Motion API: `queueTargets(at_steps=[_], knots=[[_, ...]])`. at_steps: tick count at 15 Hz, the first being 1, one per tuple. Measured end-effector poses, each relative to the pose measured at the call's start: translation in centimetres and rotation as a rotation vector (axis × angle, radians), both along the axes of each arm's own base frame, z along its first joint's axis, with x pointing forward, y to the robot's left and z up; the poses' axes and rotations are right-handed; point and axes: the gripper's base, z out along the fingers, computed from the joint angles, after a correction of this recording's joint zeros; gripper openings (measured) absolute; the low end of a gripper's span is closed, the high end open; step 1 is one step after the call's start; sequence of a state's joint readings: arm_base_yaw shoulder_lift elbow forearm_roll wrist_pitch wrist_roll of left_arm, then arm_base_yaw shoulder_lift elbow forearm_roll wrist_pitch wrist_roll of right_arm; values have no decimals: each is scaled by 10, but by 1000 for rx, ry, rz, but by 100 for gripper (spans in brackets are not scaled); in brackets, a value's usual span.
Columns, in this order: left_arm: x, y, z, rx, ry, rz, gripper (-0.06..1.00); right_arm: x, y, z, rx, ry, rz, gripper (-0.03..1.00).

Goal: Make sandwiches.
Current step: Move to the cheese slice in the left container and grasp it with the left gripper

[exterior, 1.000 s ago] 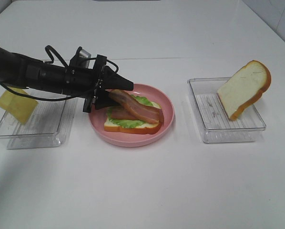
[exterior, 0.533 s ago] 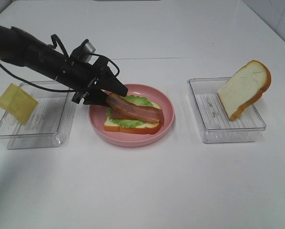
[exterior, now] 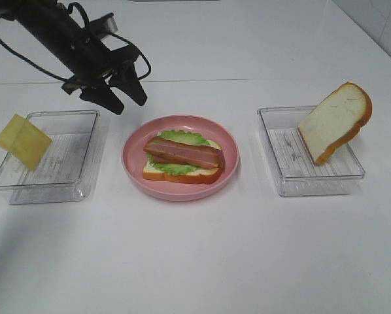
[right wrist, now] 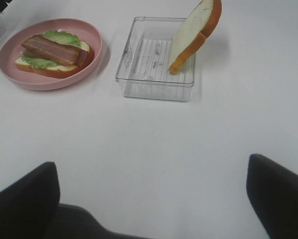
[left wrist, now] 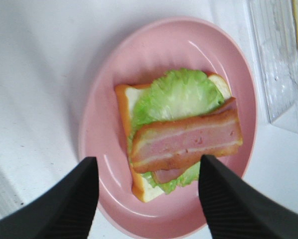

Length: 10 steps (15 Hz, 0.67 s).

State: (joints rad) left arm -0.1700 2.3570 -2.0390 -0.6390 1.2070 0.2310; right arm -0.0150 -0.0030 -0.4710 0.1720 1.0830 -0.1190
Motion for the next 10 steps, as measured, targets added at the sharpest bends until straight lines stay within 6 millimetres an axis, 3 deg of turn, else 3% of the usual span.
queueTargets(at_steps=[4, 8, 10], knots=[[-1, 4, 52, 19, -110, 39, 54, 0, 0, 0, 0, 0, 0, 98], [-28, 24, 137, 191, -364, -16, 55, 0, 0, 0, 0, 0, 0, 98], [-43, 40, 170, 329, -443, 47, 62, 0, 0, 0, 0, 0, 0, 98]])
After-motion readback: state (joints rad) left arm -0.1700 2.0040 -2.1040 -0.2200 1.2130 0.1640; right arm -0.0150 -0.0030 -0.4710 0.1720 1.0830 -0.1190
